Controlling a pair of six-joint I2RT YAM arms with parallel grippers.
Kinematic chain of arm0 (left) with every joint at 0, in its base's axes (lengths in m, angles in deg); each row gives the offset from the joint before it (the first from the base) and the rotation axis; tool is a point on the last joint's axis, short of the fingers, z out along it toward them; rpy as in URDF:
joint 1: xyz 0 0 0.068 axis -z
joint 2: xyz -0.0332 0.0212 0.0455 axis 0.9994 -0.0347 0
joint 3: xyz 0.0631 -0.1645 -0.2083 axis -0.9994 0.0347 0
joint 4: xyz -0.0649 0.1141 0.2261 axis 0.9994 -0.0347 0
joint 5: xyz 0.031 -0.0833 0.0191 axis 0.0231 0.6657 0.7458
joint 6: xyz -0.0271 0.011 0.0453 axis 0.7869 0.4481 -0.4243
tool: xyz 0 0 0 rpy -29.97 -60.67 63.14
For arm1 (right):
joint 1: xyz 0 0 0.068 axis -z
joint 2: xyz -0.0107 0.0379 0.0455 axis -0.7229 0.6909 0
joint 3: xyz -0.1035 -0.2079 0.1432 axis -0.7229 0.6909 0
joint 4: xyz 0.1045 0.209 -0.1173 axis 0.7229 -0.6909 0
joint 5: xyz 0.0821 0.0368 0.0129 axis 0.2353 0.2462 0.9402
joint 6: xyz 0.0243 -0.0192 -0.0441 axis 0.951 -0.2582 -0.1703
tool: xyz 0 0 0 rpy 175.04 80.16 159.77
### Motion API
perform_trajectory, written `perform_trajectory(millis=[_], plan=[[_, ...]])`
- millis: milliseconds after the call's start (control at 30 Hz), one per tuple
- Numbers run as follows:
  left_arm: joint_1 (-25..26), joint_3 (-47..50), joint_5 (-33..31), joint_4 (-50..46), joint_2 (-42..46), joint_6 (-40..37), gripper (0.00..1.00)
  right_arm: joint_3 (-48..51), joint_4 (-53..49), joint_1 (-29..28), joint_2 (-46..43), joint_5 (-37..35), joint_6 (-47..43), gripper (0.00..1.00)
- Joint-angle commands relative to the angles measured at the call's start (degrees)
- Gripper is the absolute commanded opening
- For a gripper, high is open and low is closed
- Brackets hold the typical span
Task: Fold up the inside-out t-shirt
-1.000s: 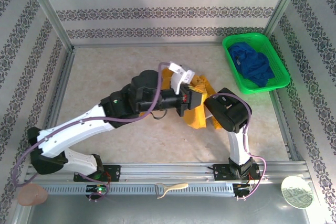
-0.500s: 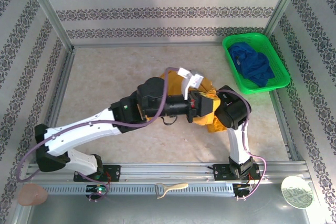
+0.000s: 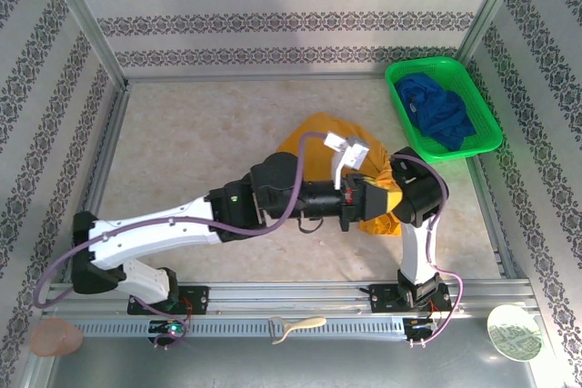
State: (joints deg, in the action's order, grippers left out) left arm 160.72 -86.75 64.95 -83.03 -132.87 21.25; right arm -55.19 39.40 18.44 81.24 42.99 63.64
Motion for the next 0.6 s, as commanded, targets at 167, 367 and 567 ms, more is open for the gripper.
perform_trajectory(millis=[167,367,567], plan=[[0.53,4.68,-11.05,2.59,14.27,-8.23,0.00,1.05,-7.12,0.70,-2.90,2.53,0.38,0.98],[0.52,5.87,-10.25,3.20,14.51,-7.37,0.00,0.50,-17.56,-0.07,-5.42,2.89,-0.52,0.89],[0.55,5.58,-4.96,6.19,12.34,-5.87,0.00,-3.47,-46.21,-1.36,-11.98,-3.61,-0.04,0.94]])
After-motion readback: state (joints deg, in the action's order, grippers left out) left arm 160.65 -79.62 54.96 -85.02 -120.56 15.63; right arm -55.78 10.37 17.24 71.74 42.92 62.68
